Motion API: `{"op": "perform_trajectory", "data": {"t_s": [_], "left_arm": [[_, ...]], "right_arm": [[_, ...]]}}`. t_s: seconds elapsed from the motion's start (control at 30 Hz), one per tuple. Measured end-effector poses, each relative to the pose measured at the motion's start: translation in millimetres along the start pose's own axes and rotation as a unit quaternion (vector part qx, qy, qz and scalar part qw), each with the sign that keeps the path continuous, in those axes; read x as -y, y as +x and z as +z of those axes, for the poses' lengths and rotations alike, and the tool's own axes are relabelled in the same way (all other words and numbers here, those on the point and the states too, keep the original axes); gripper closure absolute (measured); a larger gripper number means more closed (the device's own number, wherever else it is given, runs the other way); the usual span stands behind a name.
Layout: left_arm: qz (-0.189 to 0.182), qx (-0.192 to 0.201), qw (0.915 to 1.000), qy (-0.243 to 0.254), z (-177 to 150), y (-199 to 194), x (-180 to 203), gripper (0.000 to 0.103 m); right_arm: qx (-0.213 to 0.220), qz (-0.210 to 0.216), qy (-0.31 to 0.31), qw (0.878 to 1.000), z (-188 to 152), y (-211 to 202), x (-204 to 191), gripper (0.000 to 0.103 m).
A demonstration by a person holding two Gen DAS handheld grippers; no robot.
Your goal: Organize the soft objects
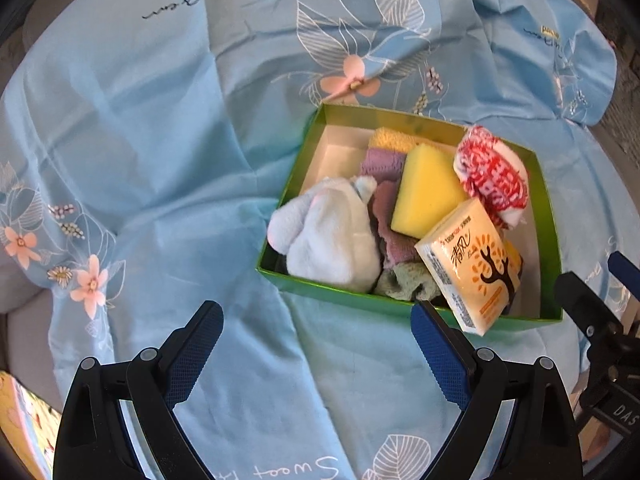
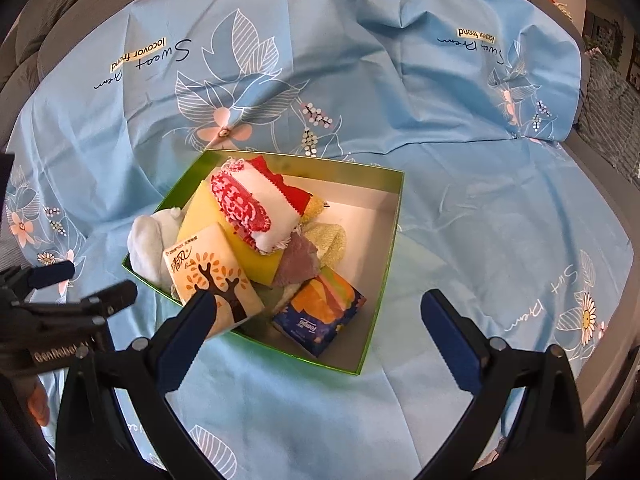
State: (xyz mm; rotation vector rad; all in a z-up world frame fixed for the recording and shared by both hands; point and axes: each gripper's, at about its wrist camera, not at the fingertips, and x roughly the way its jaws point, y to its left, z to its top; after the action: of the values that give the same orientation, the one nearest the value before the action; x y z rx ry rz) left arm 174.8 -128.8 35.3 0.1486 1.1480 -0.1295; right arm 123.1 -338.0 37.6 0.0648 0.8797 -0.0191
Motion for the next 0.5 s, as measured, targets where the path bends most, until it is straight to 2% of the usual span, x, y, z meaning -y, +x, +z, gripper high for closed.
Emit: {"op": "perform_trajectory", "data": {"t_s": [0.5], "left_arm": [[-0.009, -0.011, 0.9999, 0.001, 8, 6, 10, 0.008]], "right_arm": [[-0.017, 0.004, 0.001, 1.000, 3, 13, 2, 0.001]]}}
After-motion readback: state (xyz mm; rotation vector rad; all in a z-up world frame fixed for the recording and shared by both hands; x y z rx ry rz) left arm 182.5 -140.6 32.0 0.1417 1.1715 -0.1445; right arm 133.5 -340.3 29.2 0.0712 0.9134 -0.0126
